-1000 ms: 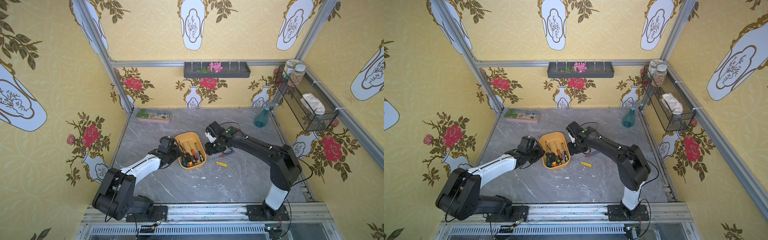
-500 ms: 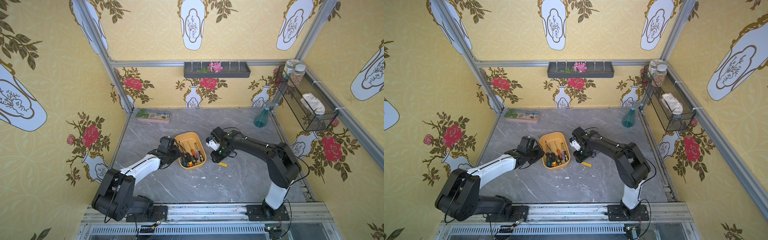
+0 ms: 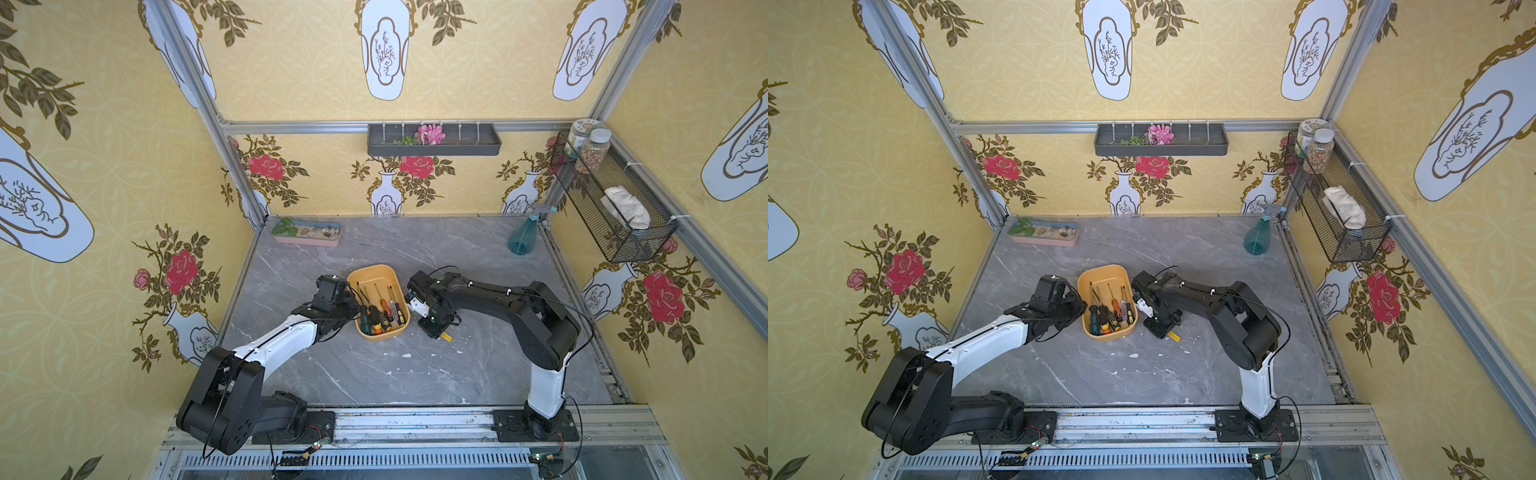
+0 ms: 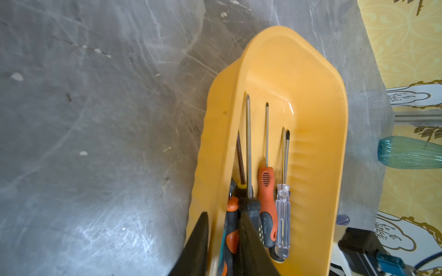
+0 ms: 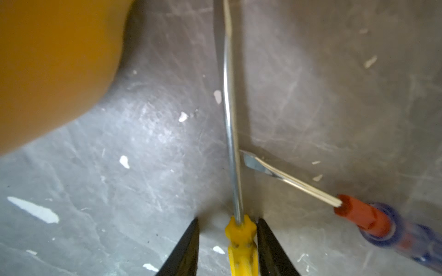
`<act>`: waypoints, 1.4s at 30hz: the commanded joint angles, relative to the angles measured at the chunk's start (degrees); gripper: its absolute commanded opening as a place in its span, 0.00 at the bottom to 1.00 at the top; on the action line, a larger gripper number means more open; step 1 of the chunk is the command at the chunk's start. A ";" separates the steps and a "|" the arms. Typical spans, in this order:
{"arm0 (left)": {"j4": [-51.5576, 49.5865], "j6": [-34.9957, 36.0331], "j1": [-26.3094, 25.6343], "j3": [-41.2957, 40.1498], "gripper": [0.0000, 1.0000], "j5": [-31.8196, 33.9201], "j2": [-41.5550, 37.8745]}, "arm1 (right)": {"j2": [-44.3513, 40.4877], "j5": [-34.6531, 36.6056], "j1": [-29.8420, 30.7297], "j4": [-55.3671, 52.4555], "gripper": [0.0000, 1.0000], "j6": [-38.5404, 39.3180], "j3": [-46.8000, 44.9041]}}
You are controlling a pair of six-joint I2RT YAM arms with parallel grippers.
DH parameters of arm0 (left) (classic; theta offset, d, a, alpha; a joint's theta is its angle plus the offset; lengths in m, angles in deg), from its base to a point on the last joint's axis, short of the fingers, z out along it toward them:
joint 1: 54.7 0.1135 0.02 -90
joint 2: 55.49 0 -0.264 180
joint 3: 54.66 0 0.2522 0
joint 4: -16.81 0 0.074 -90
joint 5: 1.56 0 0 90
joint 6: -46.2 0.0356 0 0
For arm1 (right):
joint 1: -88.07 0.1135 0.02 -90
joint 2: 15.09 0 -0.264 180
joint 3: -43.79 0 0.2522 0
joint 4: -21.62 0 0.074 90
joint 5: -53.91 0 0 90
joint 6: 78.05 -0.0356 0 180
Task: Put the screwdriver on the desktop into the storage box
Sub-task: Pick up the screwdriver from the center of the board, then place the screwdriver in the storage box.
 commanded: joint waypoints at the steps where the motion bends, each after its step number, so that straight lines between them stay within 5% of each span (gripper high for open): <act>1: 1.36 -0.80 -0.04 -0.66 0.26 -0.48 -0.41 | 0.78 0.31 1.20 -0.38 0.36 -0.68 -0.51; 15: 2.70 -2.17 -0.01 -2.32 0.28 -0.15 -2.83 | -4.61 -0.86 1.58 -0.50 0.06 -6.92 -4.48; 27: 3.74 -4.60 -0.02 -4.87 0.38 2.33 -7.02 | -16.27 -6.42 1.83 -0.83 0.00 -23.37 -6.64; 32: 3.38 -4.95 0.00 -4.90 0.39 1.98 -6.26 | -14.03 -6.63 5.44 -1.03 0.00 -28.39 1.81; 42: 0.10 -4.86 -0.02 -4.10 0.39 1.36 -5.36 | 7.61 -4.77 13.37 -4.85 0.00 -36.63 29.74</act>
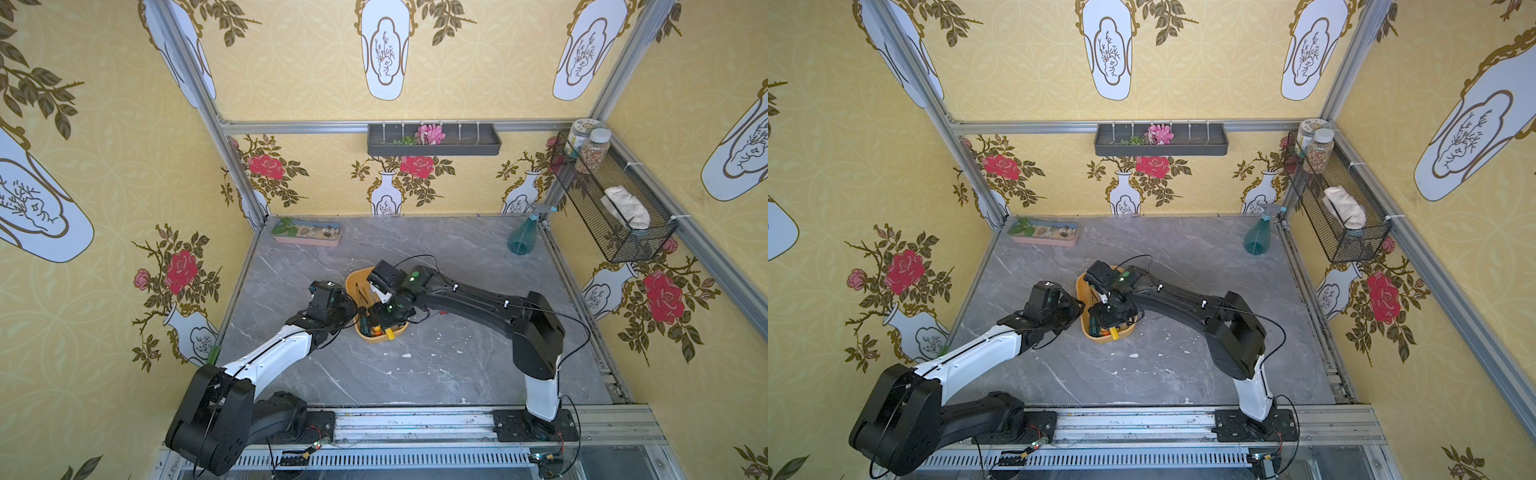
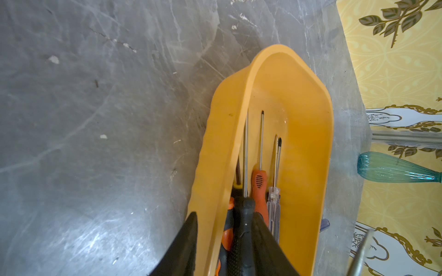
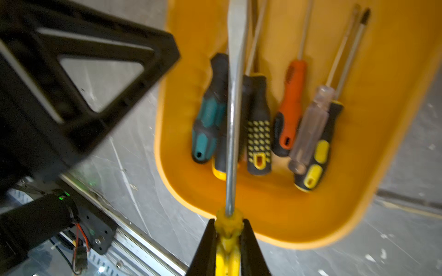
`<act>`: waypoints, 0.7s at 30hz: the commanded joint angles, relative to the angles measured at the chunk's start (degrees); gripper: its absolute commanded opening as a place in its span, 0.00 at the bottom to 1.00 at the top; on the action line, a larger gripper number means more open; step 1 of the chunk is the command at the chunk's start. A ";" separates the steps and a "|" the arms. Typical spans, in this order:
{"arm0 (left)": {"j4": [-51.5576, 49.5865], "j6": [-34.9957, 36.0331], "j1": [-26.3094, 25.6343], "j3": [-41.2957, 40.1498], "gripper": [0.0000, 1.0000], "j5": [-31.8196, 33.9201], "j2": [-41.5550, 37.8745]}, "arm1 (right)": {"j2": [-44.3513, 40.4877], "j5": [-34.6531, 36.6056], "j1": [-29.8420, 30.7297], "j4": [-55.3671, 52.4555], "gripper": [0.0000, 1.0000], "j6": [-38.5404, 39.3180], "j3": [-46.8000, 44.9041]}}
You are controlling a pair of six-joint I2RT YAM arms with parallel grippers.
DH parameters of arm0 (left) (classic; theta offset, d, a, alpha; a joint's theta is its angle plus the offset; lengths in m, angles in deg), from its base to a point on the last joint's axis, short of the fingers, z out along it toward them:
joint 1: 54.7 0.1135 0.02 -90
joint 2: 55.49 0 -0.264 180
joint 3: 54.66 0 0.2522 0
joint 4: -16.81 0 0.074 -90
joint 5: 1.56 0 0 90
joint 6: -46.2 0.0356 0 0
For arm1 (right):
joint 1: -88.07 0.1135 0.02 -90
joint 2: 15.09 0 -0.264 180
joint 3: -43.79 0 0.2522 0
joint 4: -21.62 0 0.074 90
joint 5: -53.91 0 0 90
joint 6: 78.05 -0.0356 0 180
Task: Put the screwdriver on the desktop into the storage box
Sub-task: Place the screwdriver in the storage box.
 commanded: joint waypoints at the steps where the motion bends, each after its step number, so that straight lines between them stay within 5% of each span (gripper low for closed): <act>1: -2.07 0.13 0.02 0.02 0.39 -0.51 -0.14 | 3.75 2.08 0.35 -2.52 0.00 -4.54 4.60; 16: -1.62 1.74 0.06 1.17 0.38 -2.83 1.97 | 10.68 0.98 -5.45 -3.43 0.00 -4.26 7.78; 21: -1.24 1.81 0.03 1.47 0.35 -3.28 3.45 | 12.04 0.35 -5.45 -3.52 0.24 -4.00 9.01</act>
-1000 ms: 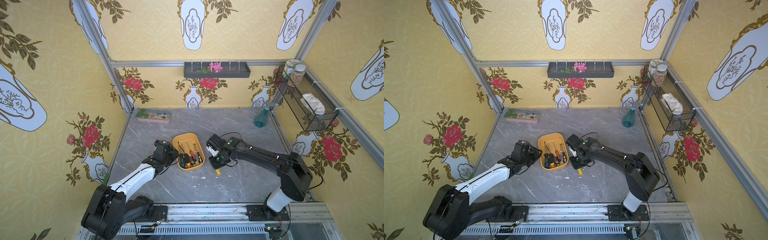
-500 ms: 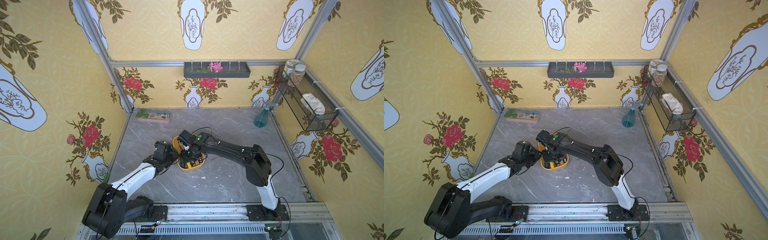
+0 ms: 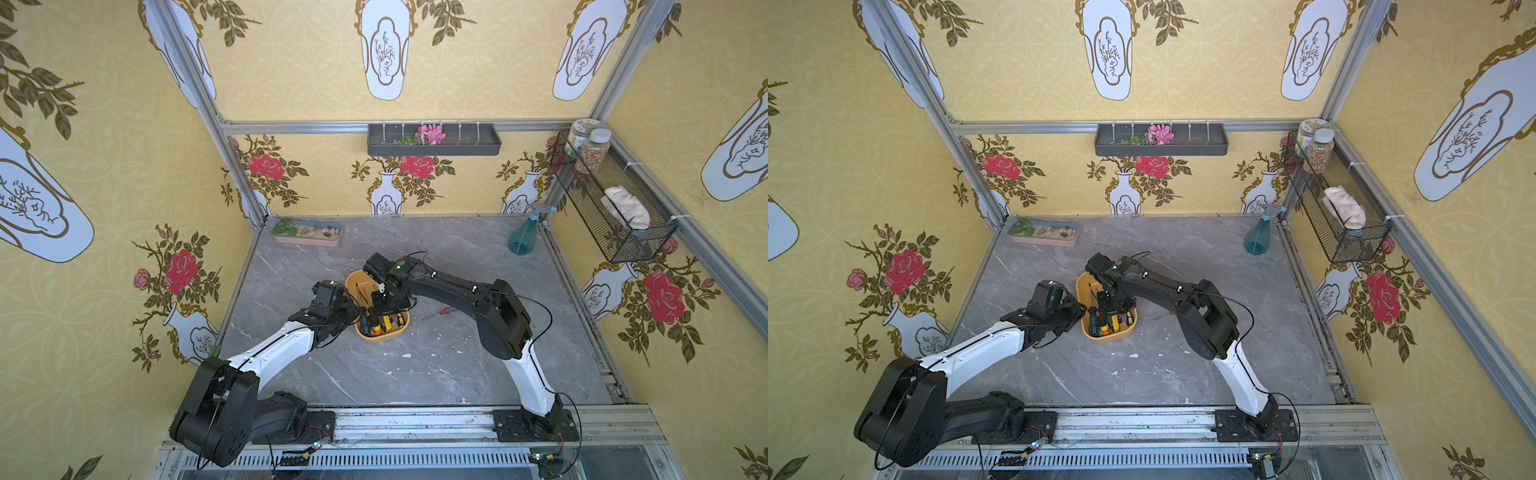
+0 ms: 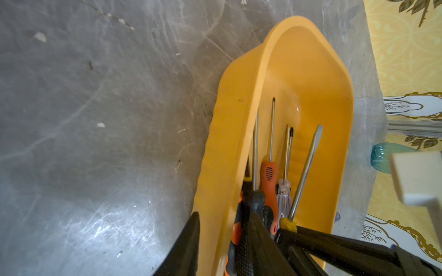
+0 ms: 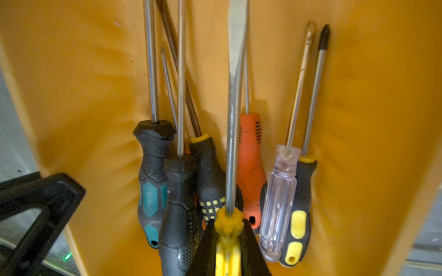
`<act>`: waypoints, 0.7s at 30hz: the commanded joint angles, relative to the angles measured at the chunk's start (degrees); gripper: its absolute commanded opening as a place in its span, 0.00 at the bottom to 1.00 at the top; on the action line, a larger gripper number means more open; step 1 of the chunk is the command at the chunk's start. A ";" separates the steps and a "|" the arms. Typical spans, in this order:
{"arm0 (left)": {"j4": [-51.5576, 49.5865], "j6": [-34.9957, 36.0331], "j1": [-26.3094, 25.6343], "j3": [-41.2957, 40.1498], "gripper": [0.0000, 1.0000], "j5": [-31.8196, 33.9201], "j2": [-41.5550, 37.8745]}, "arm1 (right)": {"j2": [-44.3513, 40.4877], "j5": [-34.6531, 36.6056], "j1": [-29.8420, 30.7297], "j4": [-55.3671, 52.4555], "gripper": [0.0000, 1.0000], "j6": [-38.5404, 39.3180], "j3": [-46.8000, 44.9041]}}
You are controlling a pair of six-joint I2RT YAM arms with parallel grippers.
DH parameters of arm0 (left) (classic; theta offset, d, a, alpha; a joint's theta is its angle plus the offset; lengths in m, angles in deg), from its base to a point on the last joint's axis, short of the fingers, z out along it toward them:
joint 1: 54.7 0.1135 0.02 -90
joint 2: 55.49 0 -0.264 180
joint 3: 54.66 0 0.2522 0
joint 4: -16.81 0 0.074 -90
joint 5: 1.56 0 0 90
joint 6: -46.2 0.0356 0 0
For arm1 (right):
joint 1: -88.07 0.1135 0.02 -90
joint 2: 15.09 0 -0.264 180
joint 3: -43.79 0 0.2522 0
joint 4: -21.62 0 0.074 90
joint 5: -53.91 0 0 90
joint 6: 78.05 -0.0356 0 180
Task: Put the screwdriver on the desktop into the storage box
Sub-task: Place the screwdriver in the storage box.
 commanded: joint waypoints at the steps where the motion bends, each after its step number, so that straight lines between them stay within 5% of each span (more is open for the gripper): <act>1: 0.92 0.85 0.06 0.30 0.35 -1.20 1.00 | 0.24 -0.59 0.04 -0.52 0.29 0.41 0.69; 8: 0.05 3.02 0.08 2.18 0.26 -0.94 3.86 | -7.44 1.06 -2.18 2.75 0.53 1.43 -4.46; 21: -0.84 8.98 -1.09 9.32 0.08 0.66 12.21 | -28.84 5.28 -15.49 7.57 0.59 6.58 -25.12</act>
